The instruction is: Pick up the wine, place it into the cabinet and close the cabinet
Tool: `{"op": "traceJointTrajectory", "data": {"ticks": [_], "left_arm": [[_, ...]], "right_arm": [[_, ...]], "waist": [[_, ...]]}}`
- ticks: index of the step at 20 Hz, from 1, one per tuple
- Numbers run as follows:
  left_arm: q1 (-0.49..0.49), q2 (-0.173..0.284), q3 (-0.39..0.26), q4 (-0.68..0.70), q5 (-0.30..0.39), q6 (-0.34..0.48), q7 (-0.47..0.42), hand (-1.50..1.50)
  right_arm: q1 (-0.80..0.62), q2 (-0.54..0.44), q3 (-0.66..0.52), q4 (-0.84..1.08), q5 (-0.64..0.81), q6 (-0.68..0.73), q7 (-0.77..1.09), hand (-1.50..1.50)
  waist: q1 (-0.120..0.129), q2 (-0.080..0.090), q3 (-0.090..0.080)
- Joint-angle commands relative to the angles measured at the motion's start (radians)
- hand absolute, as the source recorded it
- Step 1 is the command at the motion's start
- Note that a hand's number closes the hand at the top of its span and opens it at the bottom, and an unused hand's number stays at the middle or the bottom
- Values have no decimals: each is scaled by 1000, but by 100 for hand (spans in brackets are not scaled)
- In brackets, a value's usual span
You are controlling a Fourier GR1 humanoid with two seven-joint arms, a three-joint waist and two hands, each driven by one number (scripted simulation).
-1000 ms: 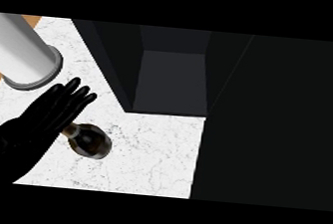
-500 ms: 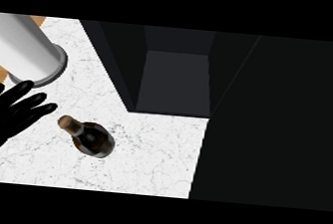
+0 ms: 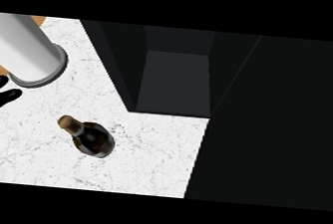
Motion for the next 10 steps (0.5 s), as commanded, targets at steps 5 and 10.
{"op": "traceJointTrajectory", "data": {"ticks": [5,10], "left_arm": [[-39,9,14,23,-10,23,50,-150],[-22,-57,-28,-1,-94,52,48,-150]], "right_arm": [[-77,-42,7,-158,120,-62,164,-150],[-12,-88,65,-173,130,-76,126,-150]], "waist": [[-5,2,0],[-11,-1,1]]}}
